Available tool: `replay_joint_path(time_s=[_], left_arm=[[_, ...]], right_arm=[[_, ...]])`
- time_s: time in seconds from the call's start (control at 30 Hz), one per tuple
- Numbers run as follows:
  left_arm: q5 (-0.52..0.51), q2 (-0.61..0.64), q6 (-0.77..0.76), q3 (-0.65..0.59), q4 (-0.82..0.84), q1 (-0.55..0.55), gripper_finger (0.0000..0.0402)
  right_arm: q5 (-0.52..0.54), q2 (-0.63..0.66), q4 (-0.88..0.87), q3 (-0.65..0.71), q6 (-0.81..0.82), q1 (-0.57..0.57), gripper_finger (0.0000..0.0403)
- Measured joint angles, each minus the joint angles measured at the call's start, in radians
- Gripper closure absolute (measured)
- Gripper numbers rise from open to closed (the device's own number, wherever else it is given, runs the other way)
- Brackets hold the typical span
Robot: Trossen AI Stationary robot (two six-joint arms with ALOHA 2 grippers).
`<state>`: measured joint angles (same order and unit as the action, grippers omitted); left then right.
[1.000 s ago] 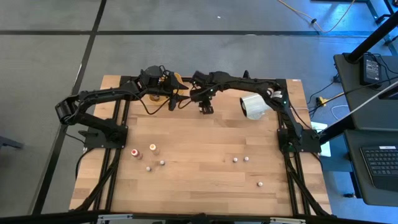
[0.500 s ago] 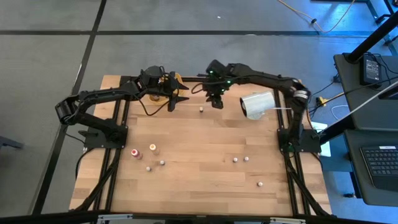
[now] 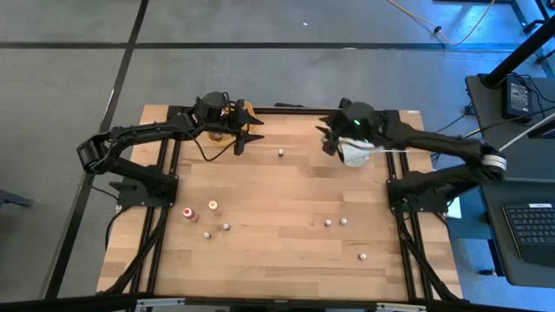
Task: Pick & Place food coloring
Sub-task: Put the small red food coloring bottle into the yellow bin
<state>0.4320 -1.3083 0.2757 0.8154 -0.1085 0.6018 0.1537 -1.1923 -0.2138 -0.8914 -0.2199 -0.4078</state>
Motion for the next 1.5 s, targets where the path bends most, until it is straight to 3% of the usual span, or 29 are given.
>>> replay_joint_path(time_s=[0.2,0.37,0.67,0.93,1.2,1.5], left_arm=[[0.008,-0.014,0.018,0.000,-0.073,-0.016,0.0170],[0.010,-0.104,0.001,0.000,-0.282,-0.062,0.0169],[0.004,-0.263,-0.014,0.000,-0.346,-0.105,0.0171],[0.000,-0.423,-0.047,0.001,-0.502,-0.126,0.0172],[-0.244,-0.542,-0.084,0.016,-0.516,-0.130,0.0175],[-0.278,-0.601,-0.108,0.016,-0.517,-0.150,0.0178]], right_arm=[[0.091,0.231,0.229,0.282,-0.020,0.046,0.0269],[0.116,0.353,0.388,0.415,-0.067,0.057,0.0269],[0.116,0.408,0.375,0.440,-0.106,0.057,0.0269],[0.116,0.403,0.375,0.440,-0.103,0.057,0.0269],[0.116,0.403,0.368,0.440,-0.103,0.057,0.0269],[0.116,0.403,0.365,0.440,-0.103,0.057,0.0269]])
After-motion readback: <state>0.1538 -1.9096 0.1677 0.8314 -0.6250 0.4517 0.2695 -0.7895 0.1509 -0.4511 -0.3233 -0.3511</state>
